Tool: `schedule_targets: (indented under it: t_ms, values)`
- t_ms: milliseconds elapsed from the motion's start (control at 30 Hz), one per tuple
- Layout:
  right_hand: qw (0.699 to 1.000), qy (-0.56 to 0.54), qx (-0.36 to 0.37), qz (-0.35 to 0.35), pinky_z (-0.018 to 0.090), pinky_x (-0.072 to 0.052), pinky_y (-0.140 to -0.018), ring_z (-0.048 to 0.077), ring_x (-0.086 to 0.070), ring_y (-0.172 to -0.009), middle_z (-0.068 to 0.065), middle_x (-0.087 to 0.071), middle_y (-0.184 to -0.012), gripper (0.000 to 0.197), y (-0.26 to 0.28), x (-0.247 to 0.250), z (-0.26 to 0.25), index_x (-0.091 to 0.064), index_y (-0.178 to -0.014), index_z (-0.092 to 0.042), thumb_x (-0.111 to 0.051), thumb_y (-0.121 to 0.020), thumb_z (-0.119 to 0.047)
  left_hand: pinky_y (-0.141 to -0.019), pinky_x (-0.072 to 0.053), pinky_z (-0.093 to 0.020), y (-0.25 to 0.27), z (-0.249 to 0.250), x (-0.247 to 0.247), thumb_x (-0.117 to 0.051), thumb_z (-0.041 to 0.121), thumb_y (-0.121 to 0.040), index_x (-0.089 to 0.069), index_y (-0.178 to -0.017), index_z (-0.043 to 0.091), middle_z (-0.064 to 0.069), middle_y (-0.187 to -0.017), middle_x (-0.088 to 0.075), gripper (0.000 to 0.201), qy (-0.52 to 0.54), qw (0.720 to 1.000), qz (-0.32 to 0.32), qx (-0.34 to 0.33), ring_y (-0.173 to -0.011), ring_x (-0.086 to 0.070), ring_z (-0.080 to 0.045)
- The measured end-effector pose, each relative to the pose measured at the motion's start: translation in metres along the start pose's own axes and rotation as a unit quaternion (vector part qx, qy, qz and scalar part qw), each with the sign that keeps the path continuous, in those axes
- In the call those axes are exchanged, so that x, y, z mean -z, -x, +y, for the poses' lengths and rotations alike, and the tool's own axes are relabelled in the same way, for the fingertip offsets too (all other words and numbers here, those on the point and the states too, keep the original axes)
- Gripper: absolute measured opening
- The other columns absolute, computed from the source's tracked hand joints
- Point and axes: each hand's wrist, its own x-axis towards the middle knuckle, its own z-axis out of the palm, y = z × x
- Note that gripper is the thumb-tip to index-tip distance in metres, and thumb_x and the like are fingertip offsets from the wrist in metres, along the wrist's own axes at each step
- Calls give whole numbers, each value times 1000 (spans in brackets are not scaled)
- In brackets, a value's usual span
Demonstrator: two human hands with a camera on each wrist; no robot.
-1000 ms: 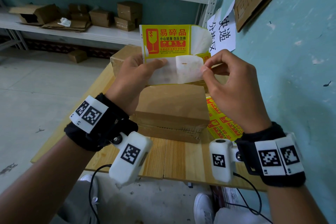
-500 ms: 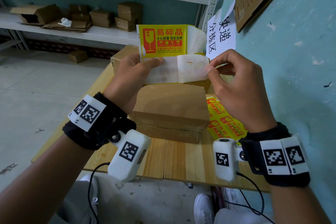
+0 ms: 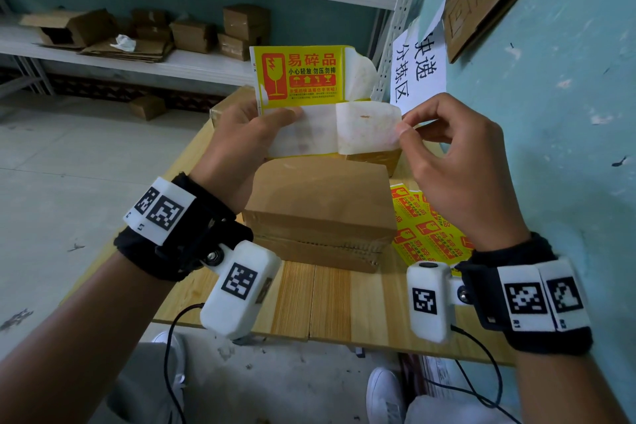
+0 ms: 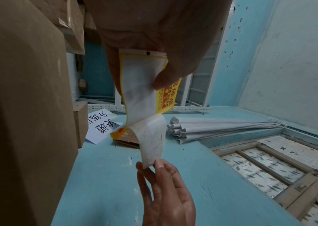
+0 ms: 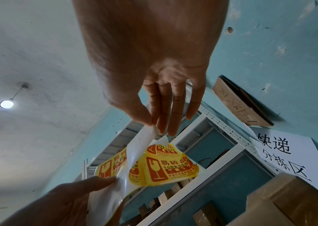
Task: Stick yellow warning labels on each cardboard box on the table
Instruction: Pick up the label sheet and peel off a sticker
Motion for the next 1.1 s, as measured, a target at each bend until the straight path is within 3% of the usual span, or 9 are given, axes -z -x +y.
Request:
schedule_targets:
  t_ms: [167,267,333,600,700,900,1100]
  values:
    - [1000,3,-3,1,14,-49,-74,4,-64,-77,-5,-67,-83,8,0,1,0,-65,-88,-10,-64,-91,-17,-79,-60,-35,-2,0,1,-58,9,-94,-69,-98,19,3,-97,-77,16,1,1000,8,1,-92,-73,-18]
    - [1000,6,-1,-3,6,-47,-73,2,-64,-76,-6,-67,-84,9,0,2,0,-65,-90,-10,-64,-92,-19,-75,-61,-32,-2,1,2,-57,8,-94,-69,-97,19,5,-92,-77,16,8,1000,7,1,-88,-74,-15]
    - [1000,7,-2,-4,3,-45,-72,-1,-63,-77,-7,-66,-84,8,0,3,0,-65,-90,-11,-64,-92,-19,-77,-60,-34,-2,2,2,-57,8,-94,-69,-100,17,3,-94,-77,16,9,1000,8,4,-89,-73,-16]
    - [1000,2,-1,-2,6,-46,-73,4,-64,-80,-5,-68,-85,9,0,4,0,-65,-90,-11,-63,-92,-19,-81,-59,-41,-4,2,6,-56,5,-93,-65,-115,6,-6,-104,-75,24,22,1000,18,5,-94,-73,-23]
    - [1000,4,1,1,9,-47,-75,3,-64,-81,-4,-68,-85,9,0,5,0,-65,-90,-11,-63,-92,-19,-83,-59,-41,-5,3,8,-56,5,-93,-66,-115,7,-6,-105,-74,23,18,1000,23,5,-94,-72,-23]
    - [1000,6,-2,-3,2,-44,-72,5,-65,-83,-3,-69,-88,8,1,5,0,-65,-91,-12,-64,-93,-20,-89,-56,-46,-5,4,11,-57,7,-93,-68,-109,11,-6,-108,-74,20,7,1000,26,7,-101,-70,-26]
    - [1000,5,2,0,8,-47,-75,7,-66,-82,-4,-69,-86,8,0,5,1,-65,-89,-13,-64,-92,-19,-89,-56,-48,-5,5,12,-57,7,-93,-69,-105,11,-7,-106,-74,17,14,999,30,12,-99,-70,-27]
